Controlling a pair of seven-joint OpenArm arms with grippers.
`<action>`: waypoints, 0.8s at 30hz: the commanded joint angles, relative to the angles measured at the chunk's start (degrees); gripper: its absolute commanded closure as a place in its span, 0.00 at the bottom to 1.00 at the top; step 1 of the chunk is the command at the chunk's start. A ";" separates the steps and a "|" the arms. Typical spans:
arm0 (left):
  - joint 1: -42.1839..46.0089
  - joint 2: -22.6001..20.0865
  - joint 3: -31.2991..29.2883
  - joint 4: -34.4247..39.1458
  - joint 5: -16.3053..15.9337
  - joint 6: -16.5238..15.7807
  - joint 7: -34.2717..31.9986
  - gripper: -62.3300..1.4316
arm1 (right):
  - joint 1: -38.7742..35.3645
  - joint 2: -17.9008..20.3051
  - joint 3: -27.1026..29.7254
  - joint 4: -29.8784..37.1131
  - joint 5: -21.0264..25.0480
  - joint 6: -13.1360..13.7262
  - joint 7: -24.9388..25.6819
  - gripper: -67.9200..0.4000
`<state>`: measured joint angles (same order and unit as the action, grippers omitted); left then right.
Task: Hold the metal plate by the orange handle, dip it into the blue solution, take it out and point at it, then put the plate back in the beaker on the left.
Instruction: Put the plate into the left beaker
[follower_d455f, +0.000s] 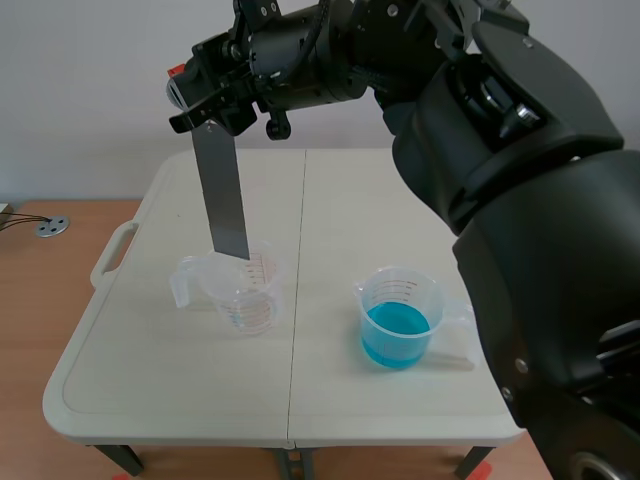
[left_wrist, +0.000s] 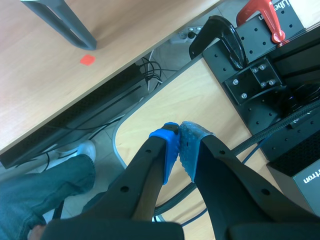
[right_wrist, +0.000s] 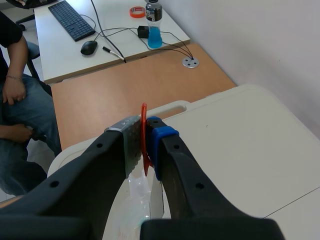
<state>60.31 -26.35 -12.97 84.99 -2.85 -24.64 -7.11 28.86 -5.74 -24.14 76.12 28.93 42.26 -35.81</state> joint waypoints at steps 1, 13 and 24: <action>0.44 -0.02 0.15 0.83 -0.35 -0.35 -0.59 0.93 | 1.49 -0.63 -0.37 0.48 0.81 0.46 1.29 0.98; 0.44 -0.02 0.15 0.83 -0.39 -0.35 -0.57 0.93 | 1.31 -0.63 -0.35 -4.17 0.37 0.46 3.13 0.98; 0.44 -0.02 0.15 0.83 -0.39 -0.35 -0.57 0.93 | 1.29 -0.61 -0.35 -9.42 -3.32 0.46 7.96 0.98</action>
<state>60.31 -26.35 -12.97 84.99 -2.85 -24.64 -7.11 28.82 -5.76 -24.14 66.37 25.08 42.26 -29.19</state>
